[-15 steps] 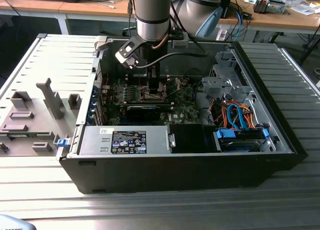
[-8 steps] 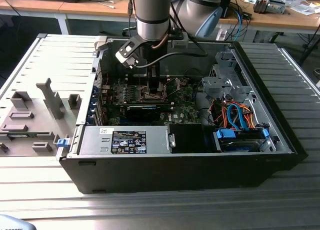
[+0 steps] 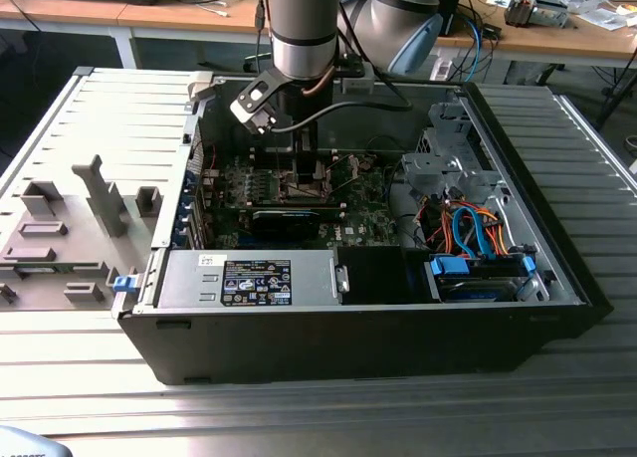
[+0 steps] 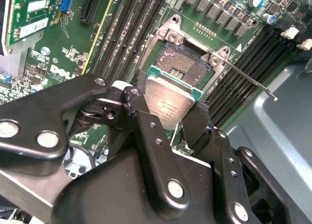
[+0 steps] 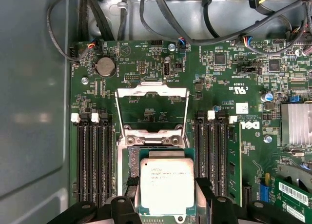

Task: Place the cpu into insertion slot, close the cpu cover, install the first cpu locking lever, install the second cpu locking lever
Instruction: 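Place the cpu into insertion slot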

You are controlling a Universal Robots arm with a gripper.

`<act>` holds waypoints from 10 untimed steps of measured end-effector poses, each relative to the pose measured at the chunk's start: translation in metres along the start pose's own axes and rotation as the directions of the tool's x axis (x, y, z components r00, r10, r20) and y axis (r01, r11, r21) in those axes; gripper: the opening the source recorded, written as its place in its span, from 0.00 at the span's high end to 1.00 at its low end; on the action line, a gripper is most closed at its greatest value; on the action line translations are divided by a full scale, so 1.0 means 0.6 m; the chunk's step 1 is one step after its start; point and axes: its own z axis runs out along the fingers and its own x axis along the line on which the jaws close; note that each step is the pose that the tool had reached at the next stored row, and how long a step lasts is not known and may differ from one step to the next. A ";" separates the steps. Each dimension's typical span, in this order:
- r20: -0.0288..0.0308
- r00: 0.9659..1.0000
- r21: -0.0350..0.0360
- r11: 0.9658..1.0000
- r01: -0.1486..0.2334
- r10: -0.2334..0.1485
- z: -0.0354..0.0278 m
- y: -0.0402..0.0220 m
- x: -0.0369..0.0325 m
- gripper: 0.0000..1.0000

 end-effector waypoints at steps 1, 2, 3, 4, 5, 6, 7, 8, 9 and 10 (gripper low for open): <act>0.000 1.000 0.000 1.000 0.000 0.000 0.000 0.000 0.001 0.46; 0.001 1.000 0.000 1.000 0.000 0.000 0.001 0.000 0.001 0.46; 0.001 1.000 0.000 1.000 0.000 0.000 0.001 0.000 0.001 0.46; 0.001 1.000 0.000 1.000 0.000 0.000 0.002 0.000 0.001 0.46; 0.001 1.000 0.000 1.000 0.000 0.000 0.002 0.000 0.002 0.46; 0.001 1.000 0.000 1.000 0.000 0.000 0.002 0.000 0.002 0.46; 0.001 1.000 0.000 1.000 0.000 0.000 0.003 0.000 0.002 0.46; 0.001 1.000 0.000 1.000 0.000 0.000 0.003 0.000 0.002 0.46; 0.001 1.000 0.000 1.000 0.000 0.000 0.003 0.000 0.002 0.46; 0.001 1.000 0.000 1.000 0.000 0.000 0.003 0.000 0.002 0.46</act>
